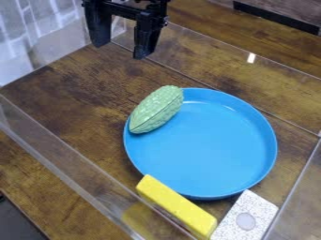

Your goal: Put the yellow block in the blue tray

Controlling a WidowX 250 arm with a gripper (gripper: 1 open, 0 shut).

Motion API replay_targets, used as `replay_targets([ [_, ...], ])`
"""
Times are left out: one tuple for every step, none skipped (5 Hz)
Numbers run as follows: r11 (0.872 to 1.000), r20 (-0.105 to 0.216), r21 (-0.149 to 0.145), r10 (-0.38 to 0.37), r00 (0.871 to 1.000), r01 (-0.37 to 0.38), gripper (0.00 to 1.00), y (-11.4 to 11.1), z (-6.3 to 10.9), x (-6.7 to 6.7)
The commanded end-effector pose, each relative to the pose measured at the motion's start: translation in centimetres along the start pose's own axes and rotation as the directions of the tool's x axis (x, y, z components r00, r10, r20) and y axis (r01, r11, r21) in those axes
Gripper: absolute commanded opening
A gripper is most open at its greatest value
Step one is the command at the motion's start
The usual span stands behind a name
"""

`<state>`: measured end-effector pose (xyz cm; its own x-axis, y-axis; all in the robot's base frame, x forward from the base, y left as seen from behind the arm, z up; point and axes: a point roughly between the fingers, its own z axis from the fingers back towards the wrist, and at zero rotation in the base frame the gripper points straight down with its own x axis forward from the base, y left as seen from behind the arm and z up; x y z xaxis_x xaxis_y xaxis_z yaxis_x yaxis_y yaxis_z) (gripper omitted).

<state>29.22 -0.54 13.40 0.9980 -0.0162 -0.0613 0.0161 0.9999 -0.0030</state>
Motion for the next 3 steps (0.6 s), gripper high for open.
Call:
replay_targets([
  [1.0, -0.005, 0.006, -0.01, 1.0, 0.01, 1.0, 0.11, -0.23, 0.3],
  [1.0, -0.012, 0.018, -0.025, 1.0, 0.026, 1.0, 0.28, -0.28, 0.65],
  [0.999, -0.003, 0.029, -0.038, 0.999, 0.038, 1.0, 0.54, 0.3, 1.06],
])
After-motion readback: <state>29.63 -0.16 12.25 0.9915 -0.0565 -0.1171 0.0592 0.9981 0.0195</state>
